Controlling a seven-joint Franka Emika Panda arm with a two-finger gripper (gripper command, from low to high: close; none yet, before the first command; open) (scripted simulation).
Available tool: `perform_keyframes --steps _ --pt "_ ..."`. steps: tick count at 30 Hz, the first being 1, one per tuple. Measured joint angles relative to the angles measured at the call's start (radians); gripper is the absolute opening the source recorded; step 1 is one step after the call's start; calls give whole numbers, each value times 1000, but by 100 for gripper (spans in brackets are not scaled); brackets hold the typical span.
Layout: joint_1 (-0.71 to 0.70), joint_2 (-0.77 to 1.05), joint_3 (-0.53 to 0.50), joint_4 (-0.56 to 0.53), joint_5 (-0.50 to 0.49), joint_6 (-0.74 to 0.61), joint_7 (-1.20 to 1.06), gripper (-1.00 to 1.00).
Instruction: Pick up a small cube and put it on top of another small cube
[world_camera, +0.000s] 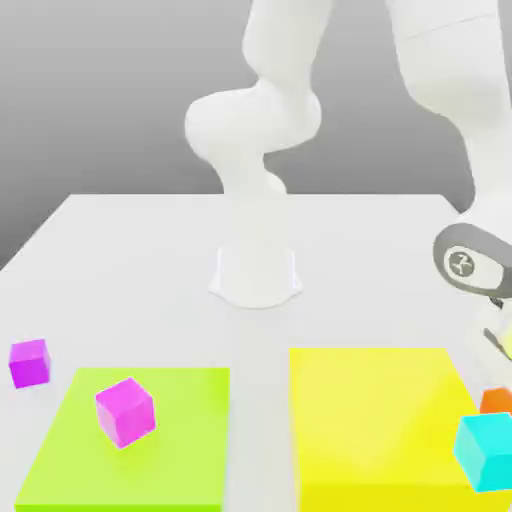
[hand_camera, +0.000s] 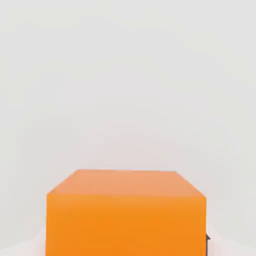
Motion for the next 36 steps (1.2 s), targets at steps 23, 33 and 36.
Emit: perform_keyframes --steps 23,33,36 --pt "-483 -420 -400 -99 -81 -343 112 -100" --pt "-588 -337 -492 -212 129 -125 -80 -100" --pt "-590 -319 -491 -215 140 -105 -88 100"
